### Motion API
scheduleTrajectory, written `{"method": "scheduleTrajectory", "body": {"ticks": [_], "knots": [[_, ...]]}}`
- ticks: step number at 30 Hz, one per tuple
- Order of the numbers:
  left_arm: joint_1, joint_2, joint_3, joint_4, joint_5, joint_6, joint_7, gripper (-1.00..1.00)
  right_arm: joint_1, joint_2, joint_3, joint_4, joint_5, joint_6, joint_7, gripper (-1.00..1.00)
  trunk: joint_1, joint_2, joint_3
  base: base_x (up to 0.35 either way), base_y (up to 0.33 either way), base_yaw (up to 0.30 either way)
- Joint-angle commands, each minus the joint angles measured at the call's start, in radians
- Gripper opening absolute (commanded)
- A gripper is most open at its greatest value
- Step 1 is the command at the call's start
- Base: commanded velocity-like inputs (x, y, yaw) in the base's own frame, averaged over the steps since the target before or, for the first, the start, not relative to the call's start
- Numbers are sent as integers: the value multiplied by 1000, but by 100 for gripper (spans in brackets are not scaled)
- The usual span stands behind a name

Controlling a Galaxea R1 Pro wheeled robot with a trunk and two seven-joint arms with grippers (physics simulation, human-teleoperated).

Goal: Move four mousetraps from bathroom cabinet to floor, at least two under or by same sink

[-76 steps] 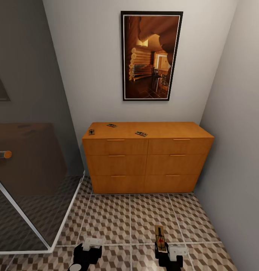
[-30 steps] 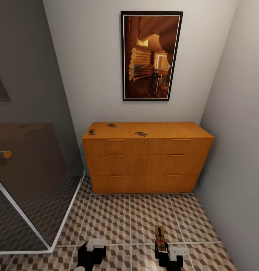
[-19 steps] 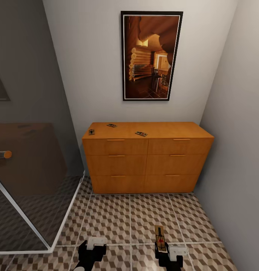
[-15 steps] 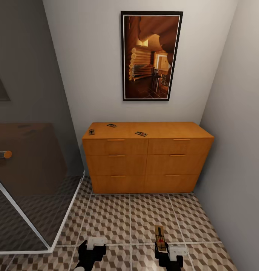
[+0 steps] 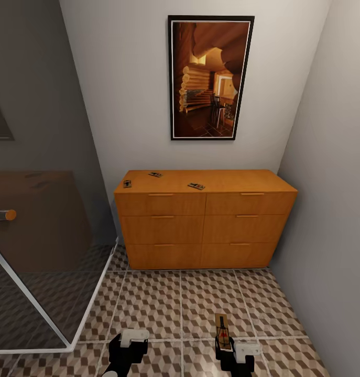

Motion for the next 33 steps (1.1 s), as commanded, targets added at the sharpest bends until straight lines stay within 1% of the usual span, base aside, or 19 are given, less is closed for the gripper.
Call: {"method": "scheduleTrajectory", "body": {"ticks": [1,33], "knots": [[-1,1,-4,0,0,-2,7,100,-1,0,-2,1,8,-2,-5,-100,0,0,-1,0,0,0],[0,3,-4,1,-2,-2,9,100,0,0,-2,1,8,-2,-5,-100,0,0,-1,0,0,0]]}}
